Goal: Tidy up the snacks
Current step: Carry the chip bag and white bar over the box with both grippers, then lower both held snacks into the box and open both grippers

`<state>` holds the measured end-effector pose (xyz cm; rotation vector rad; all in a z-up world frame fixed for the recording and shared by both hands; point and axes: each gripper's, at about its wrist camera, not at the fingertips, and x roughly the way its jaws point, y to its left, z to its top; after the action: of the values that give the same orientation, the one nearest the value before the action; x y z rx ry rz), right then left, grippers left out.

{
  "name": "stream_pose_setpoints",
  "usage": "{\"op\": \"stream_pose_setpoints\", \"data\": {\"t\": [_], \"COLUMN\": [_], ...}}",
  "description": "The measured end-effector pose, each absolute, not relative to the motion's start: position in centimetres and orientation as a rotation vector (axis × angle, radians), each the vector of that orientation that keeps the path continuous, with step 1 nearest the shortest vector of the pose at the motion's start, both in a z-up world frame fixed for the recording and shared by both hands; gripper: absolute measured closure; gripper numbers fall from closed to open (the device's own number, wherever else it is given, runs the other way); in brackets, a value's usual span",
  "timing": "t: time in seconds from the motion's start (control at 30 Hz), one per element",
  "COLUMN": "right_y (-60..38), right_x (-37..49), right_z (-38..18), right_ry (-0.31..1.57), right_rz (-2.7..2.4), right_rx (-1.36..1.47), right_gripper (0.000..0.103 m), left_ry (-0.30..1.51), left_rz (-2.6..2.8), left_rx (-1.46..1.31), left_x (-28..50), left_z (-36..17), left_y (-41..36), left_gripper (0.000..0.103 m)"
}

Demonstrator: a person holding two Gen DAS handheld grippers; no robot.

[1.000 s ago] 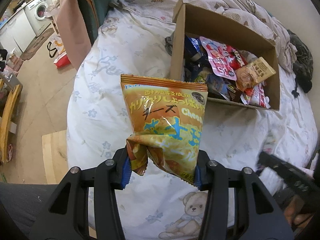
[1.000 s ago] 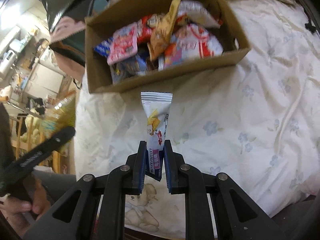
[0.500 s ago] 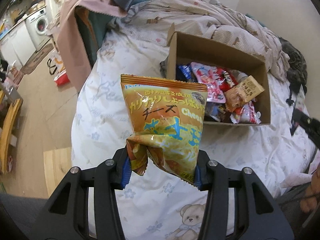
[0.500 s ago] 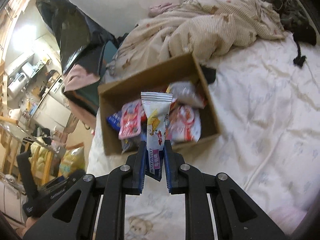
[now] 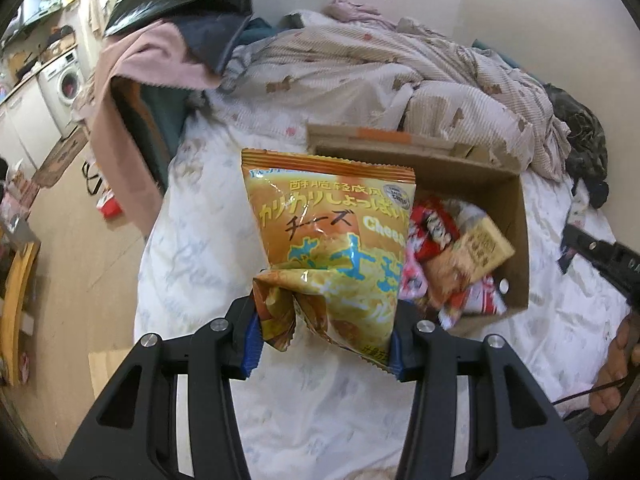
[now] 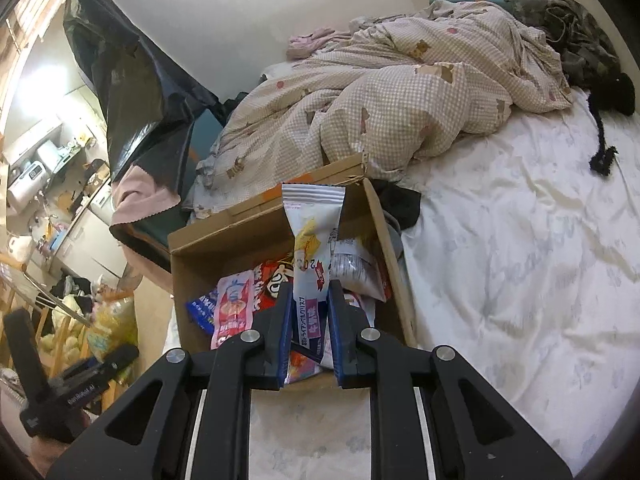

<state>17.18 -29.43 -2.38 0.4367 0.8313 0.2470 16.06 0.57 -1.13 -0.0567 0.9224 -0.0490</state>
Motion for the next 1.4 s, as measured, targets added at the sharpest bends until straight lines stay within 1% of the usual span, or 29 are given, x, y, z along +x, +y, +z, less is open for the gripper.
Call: {"op": "stream_pose_setpoints", "data": {"t": [0.27, 0.53, 0.67, 0.93, 1.0, 1.03, 1.1, 1.17, 1.2, 1.23, 1.27, 1.3, 1.33, 1.37, 1.4], "right_y": [-28.3, -27.7, -27.6, -27.7, -27.8, -27.9, -28.0, -28.2, -28.3, -28.4, -28.6, -28.8, -29.0, -29.2, -29.3], "right_x": [20.7, 23.3, 23.6, 23.5, 23.6, 23.6, 23.7, 23.7, 23.7, 23.7, 23.7, 23.6, 23.6, 23.5, 23.4], "right_z": [-4.3, -7.7, -8.5, -8.4, -8.4, -8.4, -8.4, -8.3, -8.3, -8.2, -8.1, -8.0, -8.0, -7.8, -7.6], "right_ry": [0.891, 1.013, 1.048, 1.057, 1.056, 1.056, 1.057, 1.054, 1.051, 1.047, 1.044, 1.039, 1.032, 1.018, 1.001], "right_rz": [0.209, 0.192, 0.217, 0.235, 0.234, 0.233, 0.235, 0.237, 0.235, 0.231, 0.227, 0.227, 0.228, 0.225, 0.234], "right_rx": [0.356, 0.313, 0.34, 0.386, 0.396, 0.399, 0.411, 0.428, 0.433, 0.437, 0.443, 0.46, 0.472, 0.484, 0.499], "right_gripper": [0.086, 0.086, 0.086, 0.085, 0.082, 0.082, 0.082, 0.082, 0.082, 0.079, 0.075, 0.062, 0.038, 0.033, 0.03], "left_ry": [0.957, 1.016, 1.015, 0.993, 0.997, 1.0, 1.01, 1.003, 0.996, 0.99, 0.988, 0.99, 0.992, 0.994, 0.992], "left_rz": [-0.109, -0.117, -0.1, -0.126, -0.126, -0.125, -0.118, -0.109, -0.103, -0.094, -0.088, -0.087, -0.087, -0.086, -0.086], "left_rx": [-0.048, -0.044, -0.023, -0.005, -0.007, -0.006, -0.012, -0.031, -0.041, -0.049, -0.052, -0.053, -0.051, -0.049, -0.047], "left_x": [21.1, 25.3, 26.2, 26.1, 26.2, 26.2, 26.3, 26.1, 26.0, 25.9, 25.8, 25.8, 25.8, 25.8, 25.7], "left_z": [-2.4, -5.1, -6.1, -6.1, -6.1, -6.1, -6.0, -5.8, -5.7, -5.5, -5.4, -5.4, -5.4, -5.3, -5.3], "left_y": [-3.1, -6.2, -6.7, -7.3, -7.2, -7.2, -7.1, -6.8, -6.7, -6.5, -6.4, -6.4, -6.3, -6.3, -6.3], "left_gripper": [0.059, 0.059, 0.057, 0.056, 0.055, 0.053, 0.043, 0.026, 0.022, 0.016, 0.014, 0.014, 0.014, 0.014, 0.014]}}
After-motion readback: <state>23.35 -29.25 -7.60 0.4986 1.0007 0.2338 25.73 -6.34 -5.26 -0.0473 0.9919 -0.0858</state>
